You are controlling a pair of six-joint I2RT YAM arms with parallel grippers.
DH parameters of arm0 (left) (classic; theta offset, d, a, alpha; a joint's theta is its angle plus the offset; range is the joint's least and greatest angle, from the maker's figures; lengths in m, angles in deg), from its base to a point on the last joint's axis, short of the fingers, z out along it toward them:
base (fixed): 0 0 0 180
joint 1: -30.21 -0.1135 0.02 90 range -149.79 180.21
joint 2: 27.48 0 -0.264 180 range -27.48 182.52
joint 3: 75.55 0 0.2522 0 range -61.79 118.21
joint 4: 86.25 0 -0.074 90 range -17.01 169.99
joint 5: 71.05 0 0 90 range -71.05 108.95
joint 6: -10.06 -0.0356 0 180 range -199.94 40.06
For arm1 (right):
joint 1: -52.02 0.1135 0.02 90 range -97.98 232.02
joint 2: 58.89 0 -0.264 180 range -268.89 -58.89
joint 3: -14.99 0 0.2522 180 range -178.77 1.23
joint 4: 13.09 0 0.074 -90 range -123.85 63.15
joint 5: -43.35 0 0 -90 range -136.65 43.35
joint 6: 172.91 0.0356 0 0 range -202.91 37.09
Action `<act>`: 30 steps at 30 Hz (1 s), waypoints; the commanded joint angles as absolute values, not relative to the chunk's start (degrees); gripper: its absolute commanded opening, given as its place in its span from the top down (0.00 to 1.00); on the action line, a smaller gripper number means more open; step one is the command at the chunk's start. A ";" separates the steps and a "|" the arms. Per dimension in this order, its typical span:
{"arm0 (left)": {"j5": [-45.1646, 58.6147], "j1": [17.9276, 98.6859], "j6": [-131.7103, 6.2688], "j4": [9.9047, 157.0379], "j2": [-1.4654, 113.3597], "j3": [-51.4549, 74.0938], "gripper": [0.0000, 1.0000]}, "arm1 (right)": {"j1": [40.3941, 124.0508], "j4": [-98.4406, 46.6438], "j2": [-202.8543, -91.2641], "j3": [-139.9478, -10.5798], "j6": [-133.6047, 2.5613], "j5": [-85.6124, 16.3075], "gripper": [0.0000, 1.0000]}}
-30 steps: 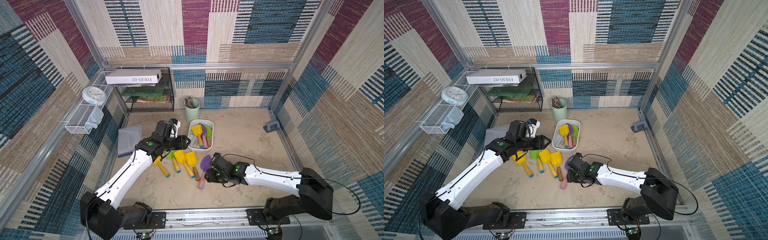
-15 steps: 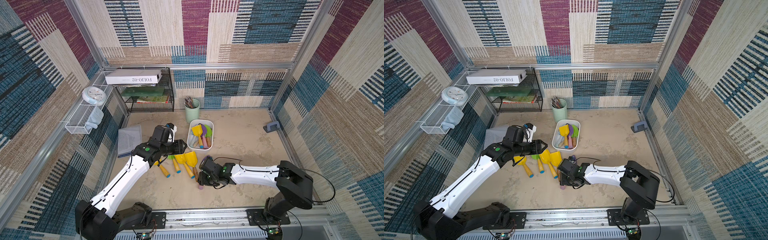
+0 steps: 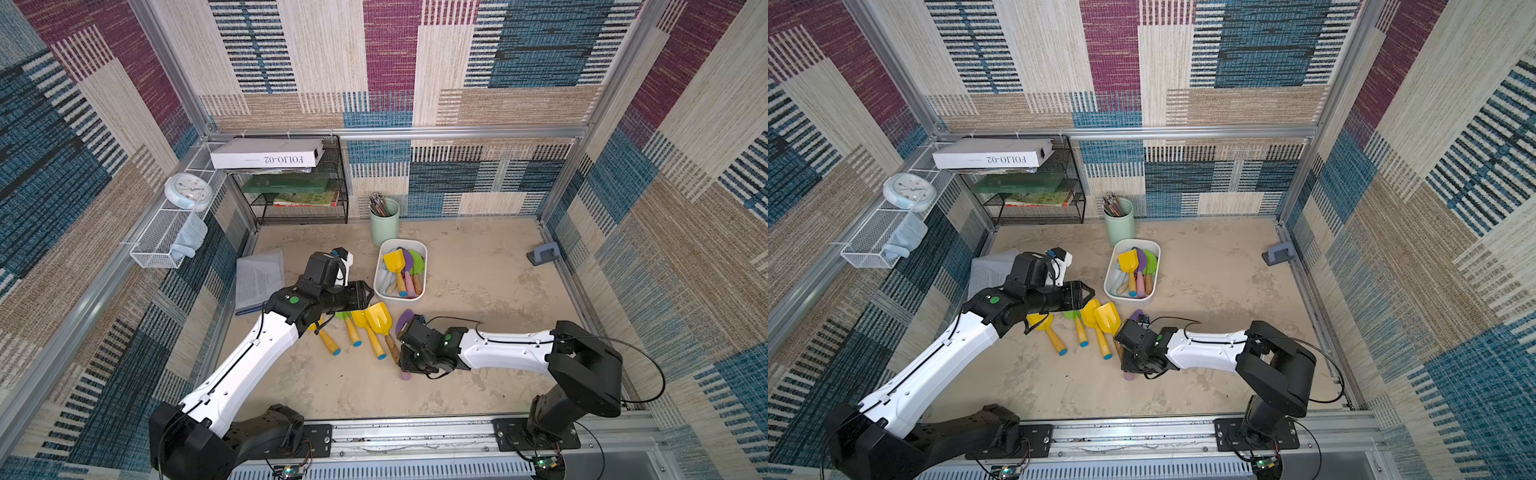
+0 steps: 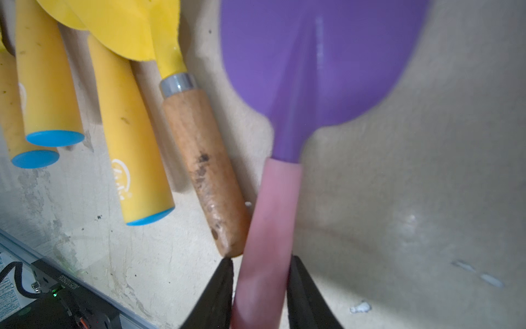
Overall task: Put the shovel into the storage box
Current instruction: Pick up the shovel from the center of the board.
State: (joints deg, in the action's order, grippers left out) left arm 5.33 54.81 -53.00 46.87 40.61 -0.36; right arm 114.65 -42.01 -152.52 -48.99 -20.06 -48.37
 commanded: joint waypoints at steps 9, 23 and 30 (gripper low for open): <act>3.43 54.77 -52.66 48.00 40.59 0.44 0.41 | 114.69 -46.76 -152.12 -50.20 -21.55 -51.34 1.00; -5.13 54.99 -50.61 55.46 43.98 -1.71 0.40 | 114.68 -54.80 -141.57 -54.63 -32.89 -57.76 1.00; -7.06 55.49 -50.17 61.43 46.71 -2.87 0.43 | 114.69 -57.48 -141.67 -60.79 -40.99 -57.20 1.00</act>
State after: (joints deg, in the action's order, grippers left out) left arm -5.27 55.42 -50.38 57.01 45.95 -2.87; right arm 114.63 -56.06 -141.46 -59.07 -35.77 -56.06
